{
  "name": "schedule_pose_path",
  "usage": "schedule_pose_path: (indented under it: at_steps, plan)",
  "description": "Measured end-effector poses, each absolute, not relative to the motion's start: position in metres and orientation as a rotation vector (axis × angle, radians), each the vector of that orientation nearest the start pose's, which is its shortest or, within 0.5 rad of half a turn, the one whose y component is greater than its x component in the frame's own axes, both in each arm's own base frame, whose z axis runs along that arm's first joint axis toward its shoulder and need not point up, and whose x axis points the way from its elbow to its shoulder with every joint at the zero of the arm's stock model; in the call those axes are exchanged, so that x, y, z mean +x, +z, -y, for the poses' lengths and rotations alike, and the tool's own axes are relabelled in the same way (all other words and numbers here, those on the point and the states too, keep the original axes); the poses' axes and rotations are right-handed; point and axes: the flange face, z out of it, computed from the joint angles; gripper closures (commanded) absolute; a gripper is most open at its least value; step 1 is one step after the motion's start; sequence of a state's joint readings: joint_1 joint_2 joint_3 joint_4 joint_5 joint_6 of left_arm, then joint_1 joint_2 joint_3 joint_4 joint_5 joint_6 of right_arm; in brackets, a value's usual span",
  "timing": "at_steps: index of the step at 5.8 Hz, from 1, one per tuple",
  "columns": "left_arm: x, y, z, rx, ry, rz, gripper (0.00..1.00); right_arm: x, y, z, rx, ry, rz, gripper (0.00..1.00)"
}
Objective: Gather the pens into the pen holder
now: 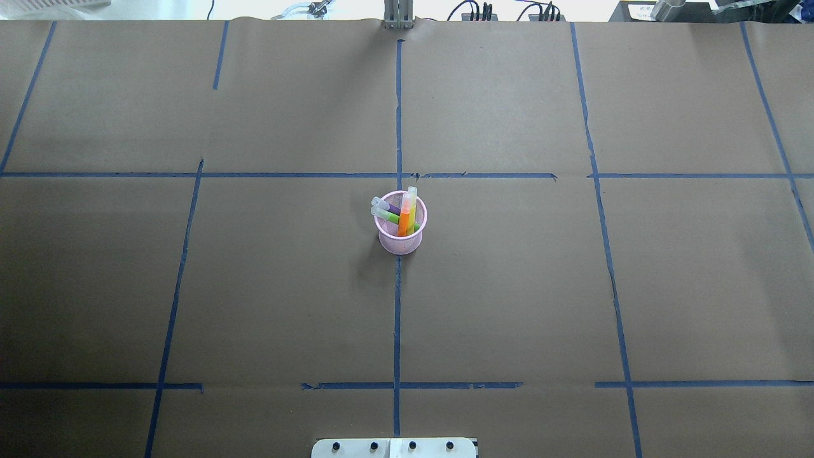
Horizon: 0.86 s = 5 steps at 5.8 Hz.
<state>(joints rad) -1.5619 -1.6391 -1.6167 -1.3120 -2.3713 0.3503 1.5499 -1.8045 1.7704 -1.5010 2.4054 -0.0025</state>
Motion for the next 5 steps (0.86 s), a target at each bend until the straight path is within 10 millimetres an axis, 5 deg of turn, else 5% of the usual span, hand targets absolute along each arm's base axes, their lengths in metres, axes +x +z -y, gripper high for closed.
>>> schedule_pose_path:
  at_steps: [2,5]
  plan:
    - [-0.052,0.625,0.471,0.016,0.245,-0.902,0.00,0.052,0.651,0.382,0.025,-0.039,0.825,0.00]
    - [-0.050,0.615,0.466,0.024,0.180,-0.909,0.00,0.049,0.642,0.366,0.019,-0.048,0.804,0.00]
